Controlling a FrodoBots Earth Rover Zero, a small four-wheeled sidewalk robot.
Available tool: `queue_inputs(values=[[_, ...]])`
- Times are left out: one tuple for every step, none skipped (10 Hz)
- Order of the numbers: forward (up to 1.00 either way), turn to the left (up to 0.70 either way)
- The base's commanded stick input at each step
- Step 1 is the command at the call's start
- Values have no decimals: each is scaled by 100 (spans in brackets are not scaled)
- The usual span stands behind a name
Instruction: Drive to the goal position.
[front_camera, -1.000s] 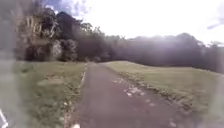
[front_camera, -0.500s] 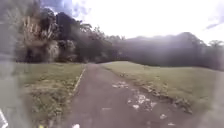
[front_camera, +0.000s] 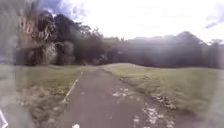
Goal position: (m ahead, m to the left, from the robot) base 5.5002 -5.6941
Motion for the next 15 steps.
queue_inputs(values=[[100,0],[100,0],[100,39],[100,40],[100,38],[100,34],[92,0],[48,0],[5,0],[0,0],[0,0],[0,0],[0,0],[0,0],[0,0]])
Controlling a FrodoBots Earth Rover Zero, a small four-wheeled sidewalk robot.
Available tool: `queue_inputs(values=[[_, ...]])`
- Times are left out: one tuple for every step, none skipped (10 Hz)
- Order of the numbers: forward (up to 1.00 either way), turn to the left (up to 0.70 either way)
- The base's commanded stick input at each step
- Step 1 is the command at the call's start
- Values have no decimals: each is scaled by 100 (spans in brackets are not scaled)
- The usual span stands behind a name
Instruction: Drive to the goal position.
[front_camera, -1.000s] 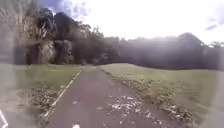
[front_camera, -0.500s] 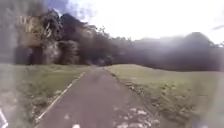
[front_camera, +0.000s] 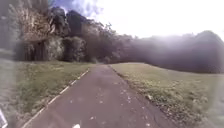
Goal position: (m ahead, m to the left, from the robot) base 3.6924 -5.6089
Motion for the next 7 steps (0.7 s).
queue_inputs(values=[[0,0],[0,0],[0,0],[0,-17],[0,-39],[0,-74],[0,-31]])
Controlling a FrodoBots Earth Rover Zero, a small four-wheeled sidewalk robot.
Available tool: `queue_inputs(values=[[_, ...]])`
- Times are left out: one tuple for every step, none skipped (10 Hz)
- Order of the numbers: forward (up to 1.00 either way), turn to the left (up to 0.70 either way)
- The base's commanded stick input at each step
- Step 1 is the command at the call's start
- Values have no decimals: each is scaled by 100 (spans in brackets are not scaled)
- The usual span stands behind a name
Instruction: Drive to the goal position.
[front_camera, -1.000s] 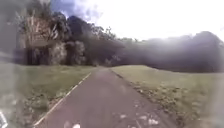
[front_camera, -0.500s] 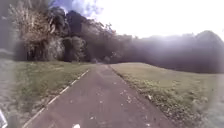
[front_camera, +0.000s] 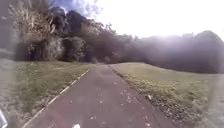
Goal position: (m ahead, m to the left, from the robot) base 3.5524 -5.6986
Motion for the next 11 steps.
queue_inputs(values=[[0,0],[0,0],[0,0],[0,0],[0,0],[0,0],[0,0],[0,0],[0,0],[0,-13],[0,-56]])
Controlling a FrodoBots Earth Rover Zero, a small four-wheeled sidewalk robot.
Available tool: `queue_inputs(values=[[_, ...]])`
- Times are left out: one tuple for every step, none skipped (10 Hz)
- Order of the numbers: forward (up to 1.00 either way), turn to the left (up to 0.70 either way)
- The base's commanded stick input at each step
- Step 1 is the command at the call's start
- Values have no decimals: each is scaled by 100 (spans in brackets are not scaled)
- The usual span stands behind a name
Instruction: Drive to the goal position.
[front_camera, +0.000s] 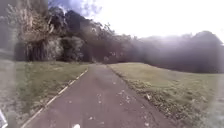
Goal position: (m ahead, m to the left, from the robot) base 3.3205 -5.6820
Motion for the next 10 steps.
queue_inputs(values=[[0,-99],[0,-100],[0,-100],[100,-40],[100,-40],[100,-40],[100,-40],[100,-40],[100,-40],[100,-40]])
